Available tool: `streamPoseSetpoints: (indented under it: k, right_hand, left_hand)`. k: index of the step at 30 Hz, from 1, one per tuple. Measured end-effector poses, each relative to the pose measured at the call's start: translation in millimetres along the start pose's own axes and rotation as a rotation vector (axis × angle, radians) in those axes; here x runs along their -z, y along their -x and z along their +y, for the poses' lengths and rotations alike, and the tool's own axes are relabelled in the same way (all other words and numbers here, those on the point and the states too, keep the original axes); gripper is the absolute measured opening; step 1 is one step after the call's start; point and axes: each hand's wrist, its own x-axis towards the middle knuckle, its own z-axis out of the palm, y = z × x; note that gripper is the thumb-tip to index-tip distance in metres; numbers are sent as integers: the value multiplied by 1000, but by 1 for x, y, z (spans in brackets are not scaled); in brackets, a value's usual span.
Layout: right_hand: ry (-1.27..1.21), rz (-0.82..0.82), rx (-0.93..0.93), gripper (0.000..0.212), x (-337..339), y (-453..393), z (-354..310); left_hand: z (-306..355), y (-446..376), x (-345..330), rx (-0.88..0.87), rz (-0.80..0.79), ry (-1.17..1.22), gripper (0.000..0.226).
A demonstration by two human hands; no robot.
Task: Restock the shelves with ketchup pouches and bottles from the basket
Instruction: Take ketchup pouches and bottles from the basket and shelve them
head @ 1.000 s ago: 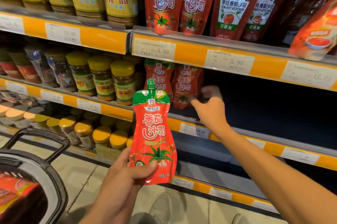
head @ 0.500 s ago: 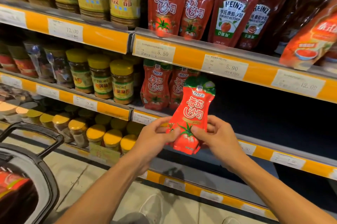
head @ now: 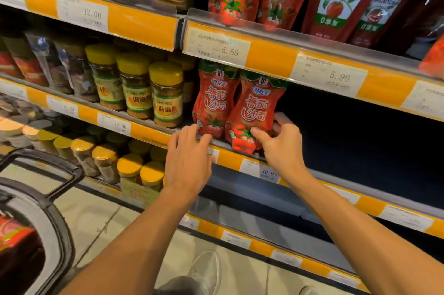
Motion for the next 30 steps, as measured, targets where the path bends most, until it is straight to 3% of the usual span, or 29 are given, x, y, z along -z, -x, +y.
streamPoseSetpoints:
  k: [20, 27, 30]
  right_hand:
    - [53, 27, -107, 46, 7, 20, 17]
    - [53, 12, -157, 26, 52, 64, 10]
    - [51, -13, -181, 21, 85, 95, -5]
  left_hand:
    - [2, -8, 10, 28, -109, 128, 43]
    - [20, 8, 52, 104, -162, 347, 37]
    - [48, 30, 75, 55, -213, 437, 35]
